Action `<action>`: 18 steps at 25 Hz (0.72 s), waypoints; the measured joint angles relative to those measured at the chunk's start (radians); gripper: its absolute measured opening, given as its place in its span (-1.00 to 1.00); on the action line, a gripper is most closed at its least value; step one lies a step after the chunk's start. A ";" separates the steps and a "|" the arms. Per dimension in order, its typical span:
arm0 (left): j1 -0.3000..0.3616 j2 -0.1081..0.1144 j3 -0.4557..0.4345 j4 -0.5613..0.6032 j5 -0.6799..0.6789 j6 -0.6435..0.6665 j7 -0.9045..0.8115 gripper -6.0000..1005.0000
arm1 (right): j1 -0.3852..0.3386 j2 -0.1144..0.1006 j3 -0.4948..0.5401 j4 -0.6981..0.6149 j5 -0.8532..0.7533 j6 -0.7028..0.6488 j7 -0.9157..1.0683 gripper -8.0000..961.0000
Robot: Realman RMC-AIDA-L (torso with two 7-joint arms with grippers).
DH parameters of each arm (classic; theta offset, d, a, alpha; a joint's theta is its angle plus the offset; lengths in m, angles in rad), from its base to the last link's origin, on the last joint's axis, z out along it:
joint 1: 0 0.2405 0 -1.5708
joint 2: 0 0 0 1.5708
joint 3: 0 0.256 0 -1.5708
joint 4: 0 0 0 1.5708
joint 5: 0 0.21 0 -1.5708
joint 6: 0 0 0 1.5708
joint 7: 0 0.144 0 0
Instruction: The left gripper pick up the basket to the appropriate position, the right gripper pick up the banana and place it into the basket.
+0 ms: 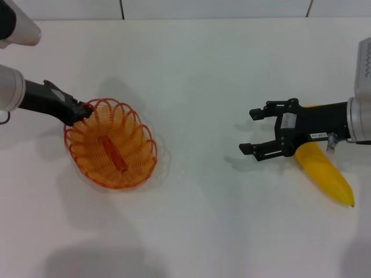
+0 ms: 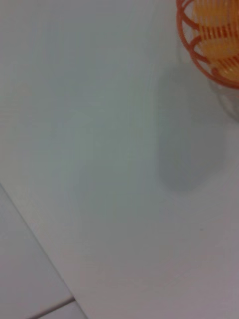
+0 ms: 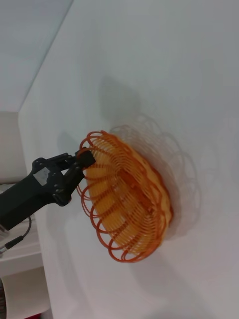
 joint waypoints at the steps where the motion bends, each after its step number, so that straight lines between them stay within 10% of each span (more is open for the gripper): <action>1: 0.000 0.001 -0.001 0.003 -0.003 0.010 0.000 -0.81 | -0.001 0.000 0.000 0.000 0.000 0.000 0.000 0.86; 9: 0.083 0.006 -0.034 0.233 -0.178 0.245 -0.014 -0.84 | -0.010 0.000 0.000 0.000 0.001 0.001 -0.001 0.86; 18: 0.116 0.007 -0.071 0.241 -0.305 0.234 -0.090 -0.89 | -0.004 0.001 -0.002 0.002 -0.002 0.001 -0.010 0.86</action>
